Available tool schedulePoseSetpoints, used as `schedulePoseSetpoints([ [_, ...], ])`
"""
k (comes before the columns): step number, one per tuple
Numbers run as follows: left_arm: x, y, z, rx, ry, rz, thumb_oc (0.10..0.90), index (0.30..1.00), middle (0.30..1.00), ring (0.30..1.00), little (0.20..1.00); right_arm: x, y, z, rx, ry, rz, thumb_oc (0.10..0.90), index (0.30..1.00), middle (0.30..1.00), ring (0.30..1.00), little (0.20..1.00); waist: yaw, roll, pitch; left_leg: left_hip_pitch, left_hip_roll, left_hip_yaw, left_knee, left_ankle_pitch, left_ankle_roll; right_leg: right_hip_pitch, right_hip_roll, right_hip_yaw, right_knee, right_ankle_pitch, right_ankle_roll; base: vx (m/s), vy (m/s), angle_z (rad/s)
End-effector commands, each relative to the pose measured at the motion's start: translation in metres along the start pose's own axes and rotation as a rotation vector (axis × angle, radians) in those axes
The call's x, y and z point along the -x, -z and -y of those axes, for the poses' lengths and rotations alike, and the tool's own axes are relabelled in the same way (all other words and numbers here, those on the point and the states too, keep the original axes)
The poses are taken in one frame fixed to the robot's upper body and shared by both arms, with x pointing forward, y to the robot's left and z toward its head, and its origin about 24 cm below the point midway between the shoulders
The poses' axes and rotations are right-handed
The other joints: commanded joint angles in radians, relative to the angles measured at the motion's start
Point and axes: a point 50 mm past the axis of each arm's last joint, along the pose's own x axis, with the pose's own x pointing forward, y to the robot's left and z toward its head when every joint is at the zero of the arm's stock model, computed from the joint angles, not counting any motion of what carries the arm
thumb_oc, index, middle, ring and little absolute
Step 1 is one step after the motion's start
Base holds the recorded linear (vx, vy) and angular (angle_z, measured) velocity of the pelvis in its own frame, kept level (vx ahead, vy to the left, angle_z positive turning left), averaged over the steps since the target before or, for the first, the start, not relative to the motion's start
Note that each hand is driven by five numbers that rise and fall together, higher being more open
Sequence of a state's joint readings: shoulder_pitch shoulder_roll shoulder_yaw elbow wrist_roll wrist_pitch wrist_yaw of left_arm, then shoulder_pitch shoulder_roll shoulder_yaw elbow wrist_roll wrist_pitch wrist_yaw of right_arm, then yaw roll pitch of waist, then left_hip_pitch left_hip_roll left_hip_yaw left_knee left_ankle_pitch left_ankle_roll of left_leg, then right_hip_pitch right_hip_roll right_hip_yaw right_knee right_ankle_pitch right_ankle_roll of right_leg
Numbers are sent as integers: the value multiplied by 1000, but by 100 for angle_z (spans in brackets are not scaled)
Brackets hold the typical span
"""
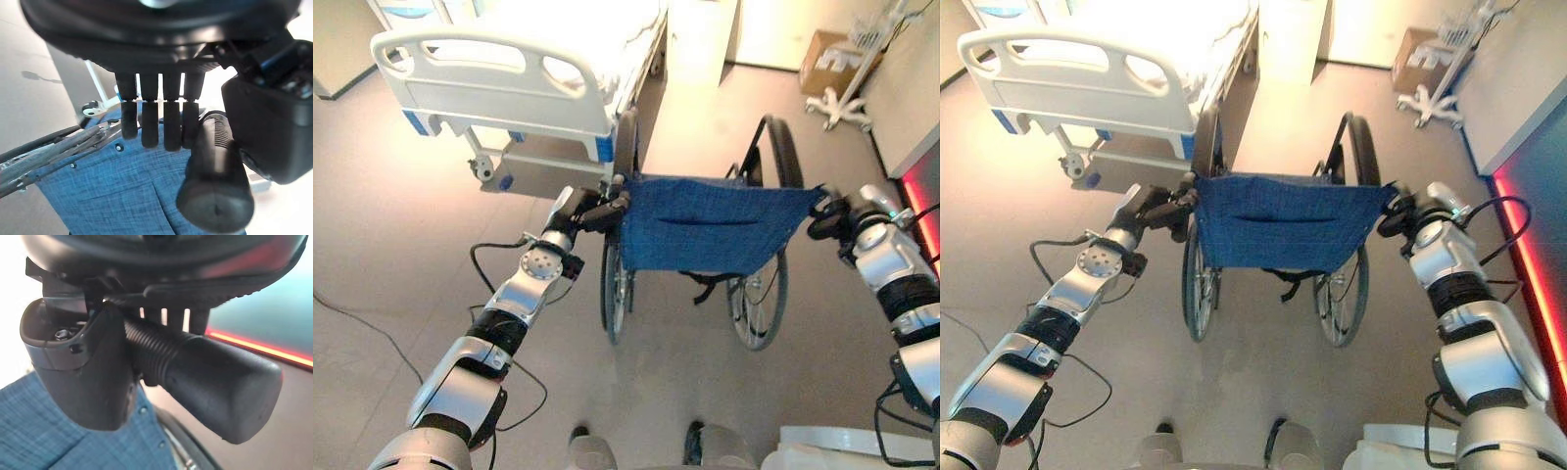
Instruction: Push the wheelchair next to the bed
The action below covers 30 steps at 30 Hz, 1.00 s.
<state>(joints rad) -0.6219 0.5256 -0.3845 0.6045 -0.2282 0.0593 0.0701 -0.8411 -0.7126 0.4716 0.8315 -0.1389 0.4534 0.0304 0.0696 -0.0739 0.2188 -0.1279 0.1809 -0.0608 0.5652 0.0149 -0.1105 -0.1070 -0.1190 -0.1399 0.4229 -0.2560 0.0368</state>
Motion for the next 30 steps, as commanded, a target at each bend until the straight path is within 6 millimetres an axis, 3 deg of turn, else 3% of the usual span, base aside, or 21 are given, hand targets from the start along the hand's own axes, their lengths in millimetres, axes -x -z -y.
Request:
schedulePoseSetpoints([
  [1, 5, 18, -17, -67, -52, -59, 400, 300, 300, 300, 300, 14, -43, -35, -73, -177, 296, 400, 300, 300, 300, 300, 1, 18, 55, -92, -158, 43, -123, 109, 78, 181, 78, -5, -220, 152, -42, 491, -53, -1],
  [3, 9, 22, -19, -81, -43, -68, 400, 300, 300, 300, 300, 15, -42, -45, -104, -194, 279, 400, 300, 300, 300, 300, 45, 52, 75, -176, -199, 51, -229, 195, 54, 264, 148, 33, -223, 133, -51, 625, -13, -32],
  [5, 11, 25, -20, -93, -41, -74, 400, 300, 300, 300, 300, 16, -42, -48, -110, -204, 277, 400, 300, 300, 300, 300, 68, 69, 78, -196, -209, 42, -308, 242, 39, 305, 180, 64, -230, 118, -53, 519, 40, -50],
  [6, 14, 29, -21, -98, -47, -81, 400, 300, 300, 300, 300, 17, -42, -49, -107, -214, 277, 400, 300, 300, 300, 300, 89, 77, 77, -201, -214, 32, -404, 278, 29, 341, 192, 88, -235, 105, -50, 700, 163, -96],
  [7, 19, 33, -23, -97, -61, -97, 400, 300, 300, 300, 300, 17, -42, -46, -101, -233, 286, 400, 300, 300, 300, 300, 108, 85, 65, -185, -214, 41, -519, 276, 32, 377, 202, 120, -237, 78, -46, 695, 222, -105],
  [9, 21, 34, -26, -97, -67, -108, 400, 300, 300, 300, 300, 18, -42, -42, -94, -243, 299, 400, 300, 300, 300, 300, 105, 91, 48, -158, -207, 74, -514, 239, 46, 385, 197, 124, -212, 52, -38, 556, 287, -119],
  [11, 22, 41, -25, -76, -61, -138, 400, 300, 300, 300, 300, 19, -37, -51, -114, -271, 294, 400, 300, 300, 300, 300, 96, 74, 19, -137, -219, 98, -437, 124, 88, 391, 167, 117, -179, 43, -15, 529, 300, -102],
  [12, 22, 43, -24, -75, -60, -147, 400, 300, 300, 300, 300, 19, -35, -55, -117, -284, 292, 400, 300, 300, 300, 300, 98, 66, 15, -139, -225, 94, -413, 102, 94, 397, 152, 109, -175, 52, -5, 444, 235, -44],
  [14, 23, 47, -24, -89, -49, -162, 400, 300, 300, 300, 300, 20, -29, -64, -106, -310, 287, 400, 300, 300, 300, 300, 102, 44, 4, -120, -229, 102, -383, 53, 117, 391, 108, 78, -159, 103, 31, 401, 215, -17],
  [15, 24, 48, -26, -103, -49, -170, 400, 300, 300, 300, 300, 21, -25, -69, -104, -318, 293, 400, 300, 300, 300, 300, 106, 27, -8, -85, -234, 106, -397, 40, 132, 382, 63, 51, -143, 178, 76, 374, 205, -22],
  [17, 24, 46, -27, -114, -50, -168, 400, 300, 300, 300, 300, 23, -25, -73, -115, -318, 305, 400, 300, 300, 300, 300, 112, 14, -24, -77, -241, 104, -396, 30, 145, 376, 24, 40, -137, 225, 104, 340, 192, -39],
  [25, 21, 42, -13, -134, -40, -127, 400, 300, 300, 300, 300, 21, -30, -78, -127, -279, 328, 400, 300, 300, 300, 300, 136, 8, -52, -79, -264, 89, -382, -3, 173, 347, -37, 25, -61, 357, 115, 225, 142, -28],
  [27, 22, 43, -9, -156, -35, -113, 400, 300, 300, 300, 300, 21, -28, -79, -128, -276, 315, 400, 300, 300, 300, 300, 147, 8, -61, -70, -270, 87, -398, -5, 182, 346, -42, 20, -16, 397, 122, 175, 123, -25],
  [30, 23, 43, 0, -165, -23, -105, 400, 300, 300, 300, 300, 19, -22, -83, -142, -284, 280, 400, 300, 300, 300, 300, 137, 13, -74, -29, -280, 66, -429, -12, 199, 293, -8, 43, 74, 432, 129, 241, 98, -5],
])
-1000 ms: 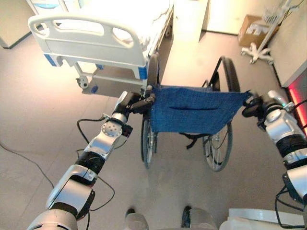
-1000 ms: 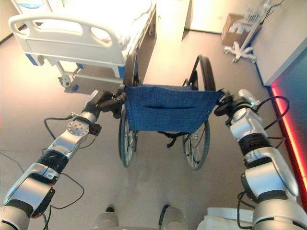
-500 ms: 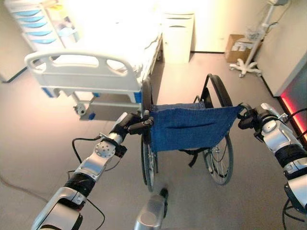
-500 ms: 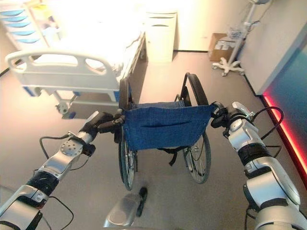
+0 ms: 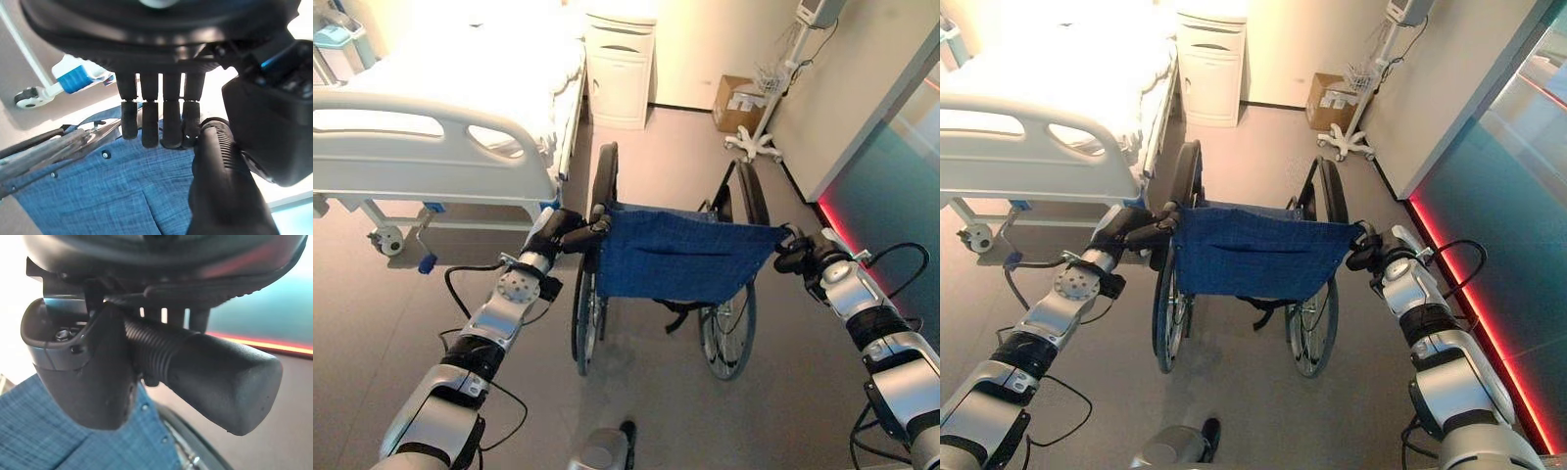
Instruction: Push the wheelchair next to the bed
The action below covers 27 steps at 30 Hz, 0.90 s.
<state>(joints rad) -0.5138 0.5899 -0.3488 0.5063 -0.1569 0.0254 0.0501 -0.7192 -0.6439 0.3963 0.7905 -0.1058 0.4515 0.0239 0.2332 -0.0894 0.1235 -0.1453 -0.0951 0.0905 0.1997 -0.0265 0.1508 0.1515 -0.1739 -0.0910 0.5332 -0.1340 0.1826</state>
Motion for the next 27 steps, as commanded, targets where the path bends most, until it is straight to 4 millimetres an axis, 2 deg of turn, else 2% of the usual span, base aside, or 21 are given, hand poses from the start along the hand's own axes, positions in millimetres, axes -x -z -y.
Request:
schedulePoseSetpoints([
  [1, 5, 28, 17, -79, -10, -128, 400, 300, 300, 300, 300, 11, -30, -46, -39, -197, 282, 400, 300, 300, 300, 300, -38, 31, 19, 5, -8, -95, -72, 26, -61, 4, 59, 7, -35, 314, -18, 339, 44, 17],
  [3, 6, 30, 21, -77, -15, -130, 400, 300, 300, 300, 300, 11, -26, -48, -42, -208, 265, 400, 300, 300, 300, 300, -76, 43, 20, 54, -8, -118, -93, 22, -62, -94, 82, 25, -66, 297, -30, 373, 9, 27],
  [4, 5, 29, 22, -74, -23, -129, 400, 300, 300, 300, 300, 13, -28, -49, -42, -215, 262, 400, 300, 300, 300, 300, -116, 58, 32, 112, 0, -139, -109, 6, -64, -220, 86, 29, -108, 291, -41, 308, -20, 29],
  [5, 5, 29, 22, -74, -23, -130, 400, 300, 300, 300, 300, 13, -29, -49, -41, -218, 260, 400, 300, 300, 300, 300, -127, 58, 37, 126, -4, -147, -110, -3, -64, -246, 83, 30, -118, 283, -42, 436, -65, 38],
  [7, 2, 26, 21, -81, -24, -131, 400, 300, 300, 300, 300, 15, -33, -47, -36, -228, 257, 400, 300, 300, 300, 300, -177, 49, 64, 188, -21, -186, -104, -54, -61, -363, 68, 38, -244, 299, -42, 374, -87, 59],
  [8, 2, 26, 21, -81, -24, -131, 400, 300, 300, 300, 300, 15, -33, -47, -36, -228, 257, 400, 300, 300, 300, 300, -177, 49, 64, 188, -21, -186, -104, -54, -61, -363, 68, 38, -244, 299, -42, 526, -133, 91],
  [9, -2, 19, 19, -72, -26, -116, 400, 300, 300, 300, 300, 16, -37, -42, -28, -219, 252, 400, 300, 300, 300, 300, -209, 39, 80, 228, -37, -231, -86, -98, -64, -410, 57, 51, -398, 304, -37, 524, -137, 111],
  [11, -6, 11, 18, -60, -34, -98, 400, 300, 300, 300, 300, 16, -44, -35, -23, -206, 246, 400, 300, 300, 300, 300, -226, 42, 87, 249, -37, -263, -67, -129, -69, -416, 61, 62, -505, 297, -34, 521, -157, 125],
  [12, -7, 10, 18, -59, -34, -97, 400, 300, 300, 300, 300, 16, -46, -33, -23, -204, 243, 400, 300, 300, 300, 300, -227, 42, 88, 251, -35, -265, -60, -137, -70, -415, 60, 62, -517, 297, -33, 489, -235, 79],
  [16, -13, -7, 7, -83, -53, -38, 400, 300, 300, 300, 300, 15, -59, -17, -22, -198, 232, 400, 300, 300, 300, 300, -228, 9, 80, 249, -28, -277, 19, -228, -80, -399, 51, 88, -444, 283, -37, 445, -318, 39],
  [17, -13, -7, 6, -82, -54, -38, 400, 300, 300, 300, 300, 14, -59, -16, -23, -198, 232, 400, 300, 300, 300, 300, -229, 9, 80, 248, -27, -278, 24, -232, -80, -398, 53, 88, -443, 283, -37, 421, -279, 30],
  [18, -15, -9, 5, -54, -69, -40, 400, 300, 300, 300, 300, 12, -56, -18, -32, -218, 216, 400, 300, 300, 300, 300, -235, 16, 71, 263, 14, -268, 43, -246, -107, -409, 57, 71, -336, 239, -47, 387, -212, 33],
  [19, -15, -8, 4, -51, -69, -46, 400, 300, 300, 300, 300, 12, -55, -19, -30, -229, 213, 400, 300, 300, 300, 300, -238, 21, 70, 274, 31, -262, 47, -245, -117, -411, 58, 63, -310, 222, -51, 478, -252, 33],
  [20, -16, -9, 3, -54, -71, -52, 400, 300, 300, 300, 300, 12, -54, -21, -27, -242, 203, 400, 300, 300, 300, 300, -244, 22, 69, 286, 63, -239, 54, -226, -136, -403, 50, 43, -302, 214, -57, 396, -220, 26],
  [21, -17, -8, 5, -42, -75, -68, 400, 300, 300, 300, 300, 12, -49, -26, -31, -261, 192, 400, 300, 300, 300, 300, -255, 22, 70, 299, 116, -201, 64, -184, -159, -383, 40, 11, -309, 210, -64, 395, -234, 20],
  [22, -17, -7, 6, -37, -74, -74, 400, 300, 300, 300, 300, 11, -47, -27, -34, -266, 189, 400, 300, 300, 300, 300, -260, 22, 69, 304, 133, -187, 66, -168, -165, -376, 38, 2, -313, 210, -67, 446, -266, 37],
  [23, -17, -7, 8, -33, -68, -76, 400, 300, 300, 300, 300, 11, -41, -28, -42, -269, 176, 400, 300, 300, 300, 300, -273, 28, 64, 324, 172, -168, 64, -112, -180, -362, 47, -14, -324, 206, -78, 421, -222, 59],
  [24, -18, -8, 12, -31, -66, -72, 400, 300, 300, 300, 300, 9, -35, -30, -45, -264, 164, 400, 300, 300, 300, 300, -289, 34, 50, 346, 214, -143, 84, -4, -215, -340, 55, -47, -351, 202, -92, 445, -217, 92],
  [25, -18, -8, 14, -21, -67, -72, 400, 300, 300, 300, 300, 9, -32, -30, -47, -258, 161, 400, 300, 300, 300, 300, -297, 35, 44, 345, 233, -133, 114, 56, -226, -327, 61, -54, -360, 194, -106, 332, -153, 82],
  [26, -18, -8, 15, -15, -68, -72, 400, 300, 300, 300, 300, 9, -32, -30, -46, -256, 159, 400, 300, 300, 300, 300, -300, 36, 42, 340, 239, -131, 135, 78, -229, -320, 64, -57, -364, 189, -114, 349, -155, 60],
  [27, -19, -8, 15, 10, -72, -71, 400, 300, 300, 300, 300, 9, -30, -30, -43, -251, 158, 400, 300, 300, 300, 300, -301, 29, 41, 308, 231, -135, 211, 118, -229, -294, 71, -59, -372, 172, -139, 277, -121, 30],
])
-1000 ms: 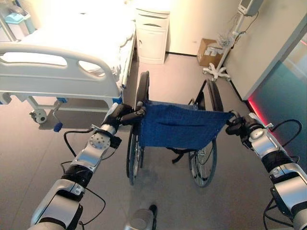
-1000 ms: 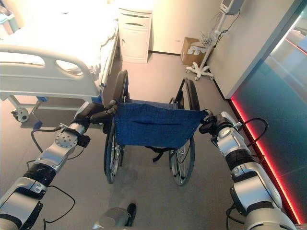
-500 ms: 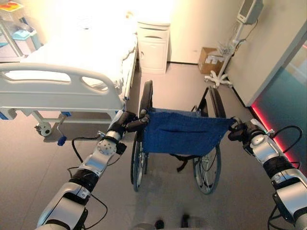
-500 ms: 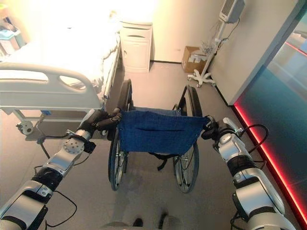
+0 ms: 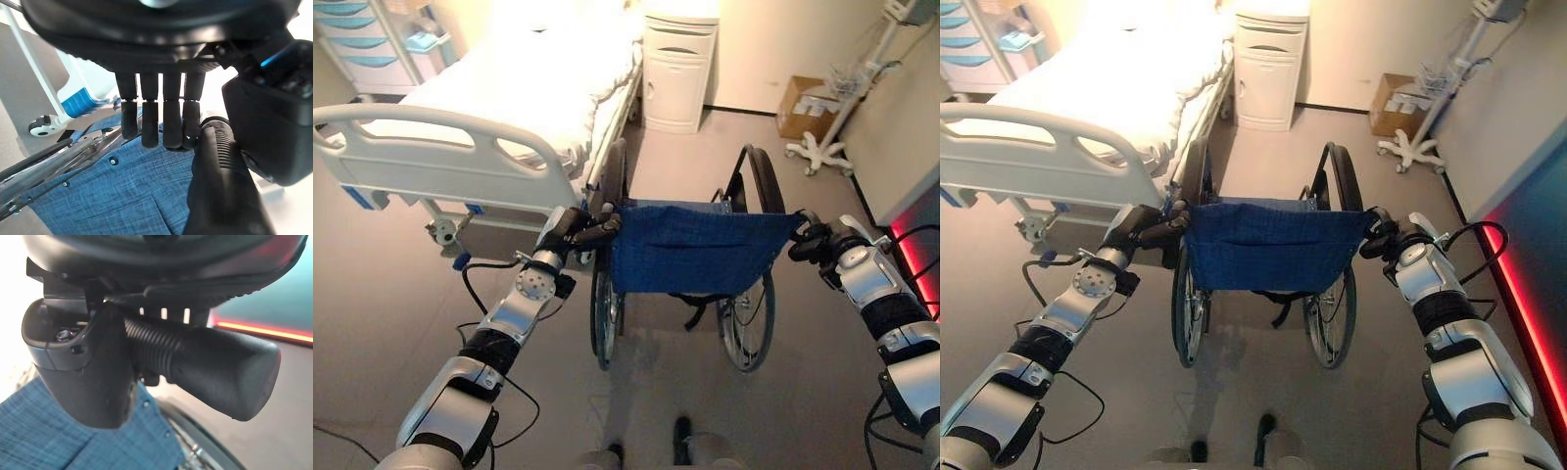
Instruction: Push the wheelchair next to the bed
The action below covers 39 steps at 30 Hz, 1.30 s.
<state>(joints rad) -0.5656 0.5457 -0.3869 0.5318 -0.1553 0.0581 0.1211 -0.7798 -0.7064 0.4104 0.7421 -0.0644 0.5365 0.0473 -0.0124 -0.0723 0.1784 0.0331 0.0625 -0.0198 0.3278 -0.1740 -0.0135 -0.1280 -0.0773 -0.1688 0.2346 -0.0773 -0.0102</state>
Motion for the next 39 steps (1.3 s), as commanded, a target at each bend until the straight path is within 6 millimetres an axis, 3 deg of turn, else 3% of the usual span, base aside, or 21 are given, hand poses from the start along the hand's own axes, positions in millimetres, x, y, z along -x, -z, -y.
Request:
schedulePoseSetpoints([
  [1, -9, 3, 4, 6, -39, -70, 400, 300, 300, 300, 300, 7, -17, -60, -20, -294, 168, 400, 300, 300, 300, 300, -55, 12, -14, 121, 70, -27, 96, 267, -64, -11, -24, 18, -73, 112, 51, 309, -136, 31],
  [2, -9, 4, 5, 9, -38, -68, 400, 300, 300, 300, 300, 7, -15, -61, -20, -292, 164, 400, 300, 300, 300, 300, -49, 8, -10, 86, 57, -25, 131, 273, -57, 9, -20, 17, -73, 101, 42, 442, -135, 28],
  [3, -7, 6, 5, 1, -35, -57, 400, 300, 300, 300, 300, 7, -8, -65, -17, -288, 151, 400, 300, 300, 300, 300, -19, 7, 22, -34, 40, 5, 156, 277, -40, 89, 0, 20, -81, 70, 26, 400, -118, 22],
  [5, -6, 7, 4, -4, -34, -52, 400, 300, 300, 300, 300, 7, -6, -68, -18, -286, 146, 400, 300, 300, 300, 300, -1, 8, 37, -80, 12, 14, 120, 265, -30, 122, 8, 27, -85, 59, 29, 461, -49, 10],
  [6, -4, 10, 2, -9, -37, -47, 400, 300, 300, 300, 300, 8, -7, -73, -9, -287, 139, 400, 300, 300, 300, 300, 38, 24, 66, -189, -36, 37, 28, 277, -28, 192, 49, 42, -96, 30, 29, 656, -2, 2],
  [8, -2, 11, 0, -9, -38, -49, 400, 300, 300, 300, 300, 9, -5, -75, -2, -288, 130, 400, 300, 300, 300, 300, 65, 45, 85, -235, -47, 47, -52, 323, -42, 244, 82, 58, -100, 4, 23, 603, 43, -16],
  [9, 0, 14, -2, -15, -41, -56, 400, 300, 300, 300, 300, 9, -4, -78, 1, -289, 126, 400, 300, 300, 300, 300, 96, 70, 91, -292, -54, 40, -157, 386, -59, 291, 121, 86, -109, -17, 19, 655, 105, -44],
  [12, 7, 23, -10, -21, -58, -90, 400, 300, 300, 300, 300, 11, -10, -74, 21, -308, 136, 400, 300, 300, 300, 300, 142, 77, 87, -297, -60, 37, -361, 404, -64, 367, 133, 140, -117, -63, 27, 570, 152, -69],
  [15, 12, 30, -19, -17, -68, -115, 400, 300, 300, 300, 300, 12, -14, -65, 47, -327, 146, 400, 300, 300, 300, 300, 142, 87, 70, -277, -35, 89, -318, 365, -50, 392, 112, 127, -71, -117, 36, 592, 359, -111],
  [17, 12, 31, -23, -14, -72, -121, 400, 300, 300, 300, 300, 11, -13, -66, 46, -335, 143, 400, 300, 300, 300, 300, 142, 81, 60, -268, -34, 116, -293, 326, -31, 403, 94, 120, -49, -132, 47, 470, 295, -61],
  [18, 13, 36, -23, 5, -70, -140, 400, 300, 300, 300, 300, 10, -5, -73, 38, -362, 125, 400, 300, 300, 300, 300, 150, 65, 39, -272, -48, 122, -212, 278, -10, 423, 62, 96, -23, -123, 68, 559, 334, -13],
  [21, 13, 36, -26, -37, -47, -144, 400, 300, 300, 300, 300, 13, 9, -86, 17, -397, 97, 400, 300, 300, 300, 300, 161, 25, 26, -260, -72, 131, -144, 221, 28, 417, -20, 59, 66, -20, 133, 549, 335, -32],
  [23, 15, 36, -31, -68, -49, -146, 400, 300, 300, 300, 300, 15, 16, -90, -3, -418, 94, 400, 300, 300, 300, 300, 166, 19, 8, -243, -85, 123, -166, 223, 44, 402, -42, 66, 120, 59, 159, 410, 261, -29],
  [27, 12, 31, -28, -100, -56, -129, 400, 300, 300, 300, 300, 17, 29, -100, -35, -438, 98, 400, 300, 300, 300, 300, 152, 29, -19, -205, -108, 94, -190, 200, 75, 313, -49, 83, 298, 155, 164, 388, 226, -14],
  [31, 12, 31, -23, -133, -44, -125, 400, 300, 300, 300, 300, 20, 33, -110, -59, -466, 101, 400, 300, 300, 300, 300, 130, 26, -26, -173, -127, 74, -196, 188, 84, 233, -23, 98, 291, 185, 160, 377, 98, 9],
  [33, 13, 34, -24, -145, -59, -125, 400, 300, 300, 300, 300, 25, 30, -114, -68, -489, 114, 400, 300, 300, 300, 300, 74, 35, -2, -83, -136, 42, -218, 166, 83, 60, 1, 89, 198, 168, 146, 514, 20, 13],
  [34, 13, 35, -26, -139, -65, -128, 400, 300, 300, 300, 300, 27, 29, -113, -65, -486, 120, 400, 300, 300, 300, 300, 44, 36, 10, -37, -143, 22, -227, 141, 84, -25, 0, 88, 128, 191, 144, 414, -16, 27],
  [35, 13, 35, -27, -136, -68, -128, 400, 300, 300, 300, 300, 27, 28, -113, -64, -486, 121, 400, 300, 300, 300, 300, 37, 36, 16, -27, -145, 17, -229, 135, 85, -32, -2, 87, 121, 192, 144, 489, -57, 44],
  [36, 13, 34, -29, -127, -72, -122, 400, 300, 300, 300, 300, 28, 28, -110, -68, -480, 123, 400, 300, 300, 300, 300, 9, 17, 30, 5, -169, -10, -217, 92, 88, -105, -17, 100, 7, 235, 149, 475, -81, 47],
  [39, 9, 28, -26, -105, -69, -107, 400, 300, 300, 300, 300, 26, 21, -95, -54, -441, 123, 400, 300, 300, 300, 300, -35, 13, 46, 62, -179, -66, -197, 26, 80, -133, -5, 113, -206, 228, 154, 540, -118, 110],
])
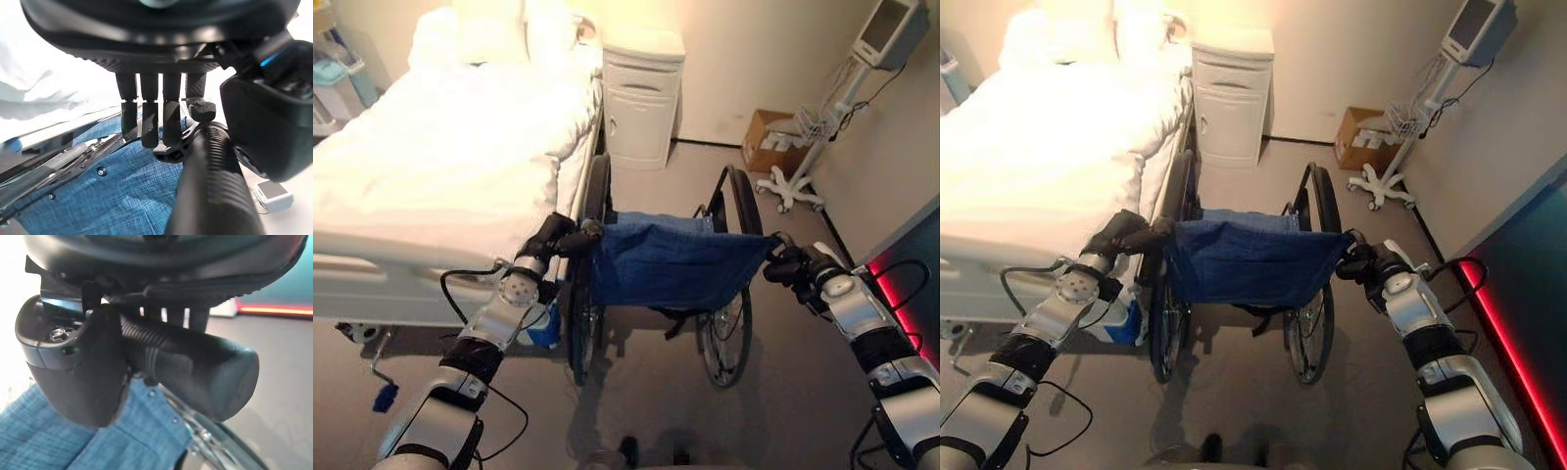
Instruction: Push the wheelchair next to the bed
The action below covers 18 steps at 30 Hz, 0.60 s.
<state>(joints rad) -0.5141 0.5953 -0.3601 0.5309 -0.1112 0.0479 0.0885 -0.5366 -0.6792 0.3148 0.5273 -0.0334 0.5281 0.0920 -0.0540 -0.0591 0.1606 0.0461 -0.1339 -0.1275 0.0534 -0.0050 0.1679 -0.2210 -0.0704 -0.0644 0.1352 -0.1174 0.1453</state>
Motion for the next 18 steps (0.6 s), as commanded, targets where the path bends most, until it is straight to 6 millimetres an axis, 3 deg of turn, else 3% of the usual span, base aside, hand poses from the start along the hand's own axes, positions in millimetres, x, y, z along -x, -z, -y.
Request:
schedulePoseSetpoints([
  [1, -2, 9, -12, -38, -66, -63, 400, 300, 300, 300, 300, 2, -10, -48, 16, -283, 83, 400, 300, 300, 300, 300, 6, -2, 64, 47, 17, 42, 86, -150, -103, -35, -11, 12, -98, 264, -4, 376, -137, 79],
  [4, -7, 5, -8, -42, -56, -54, 400, 300, 300, 300, 300, -1, -28, -35, 25, -294, 82, 400, 300, 300, 300, 300, 8, -29, 41, 41, 20, 68, 173, -221, -118, 20, -25, 0, -59, 259, -19, 446, -206, 37],
  [6, -8, 6, -6, -13, -39, -57, 400, 300, 300, 300, 300, -3, -28, -36, 14, -306, 60, 400, 300, 300, 300, 300, -2, -14, 27, 80, 75, 49, 243, -207, -148, 27, -16, 20, 23, 216, -37, 479, -178, 31],
  [7, -8, 7, -5, -20, -32, -64, 400, 300, 300, 300, 300, -3, -26, -37, 19, -314, 56, 400, 300, 300, 300, 300, -12, -11, 16, 105, 103, 49, 258, -163, -165, 24, -18, 12, 36, 210, -43, 509, -133, 42],
  [8, -7, 9, -3, -26, -31, -76, 400, 300, 300, 300, 300, -4, -20, -41, 29, -326, 42, 400, 300, 300, 300, 300, -27, 0, 4, 135, 180, 80, 323, -29, -212, 42, -16, -28, 32, 199, -65, 434, -135, 40],
  [9, -7, 8, -1, -14, -32, -74, 400, 300, 300, 300, 300, -4, -17, -40, 24, -319, 35, 400, 300, 300, 300, 300, -28, -7, 4, 112, 190, 93, 399, 15, -217, 65, -19, -31, 26, 189, -79, 465, -179, 53],
  [10, -9, 5, -1, 0, -33, -68, 400, 300, 300, 300, 300, -5, -15, -39, 14, -306, 27, 400, 300, 300, 300, 300, -27, -17, 9, 58, 194, 110, 500, 37, -218, 98, -20, -38, 19, 176, -96, 364, -166, 56],
  [12, -12, 1, 1, 2, -39, -57, 400, 300, 300, 300, 300, -5, -12, -41, 4, -303, 20, 400, 300, 300, 300, 300, -21, -24, 20, -4, 210, 149, 561, 59, -223, 140, -23, -63, 13, 158, -113, 377, -91, 44],
  [14, -13, 1, 0, 11, -48, -45, 400, 300, 300, 300, 300, -7, -8, -47, 6, -304, 12, 400, 300, 300, 300, 300, 17, -13, 62, -132, 193, 159, 490, 64, -206, 239, 12, -47, 12, 110, -123, 474, 55, 5],
  [17, -9, 6, 0, 22, -55, -46, 400, 300, 300, 300, 300, -7, -8, -54, 23, -311, 8, 400, 300, 300, 300, 300, 56, 11, 88, -189, 186, 160, 269, 107, -214, 317, 59, -18, -4, 71, -118, 512, 152, -32],
  [18, -9, 8, 3, 21, -53, -52, 400, 300, 300, 300, 300, -6, -6, -59, 27, -319, 1, 400, 300, 300, 300, 300, 77, 31, 95, -219, 186, 151, 150, 156, -230, 353, 82, -3, -13, 53, -116, 619, 205, -41],
])
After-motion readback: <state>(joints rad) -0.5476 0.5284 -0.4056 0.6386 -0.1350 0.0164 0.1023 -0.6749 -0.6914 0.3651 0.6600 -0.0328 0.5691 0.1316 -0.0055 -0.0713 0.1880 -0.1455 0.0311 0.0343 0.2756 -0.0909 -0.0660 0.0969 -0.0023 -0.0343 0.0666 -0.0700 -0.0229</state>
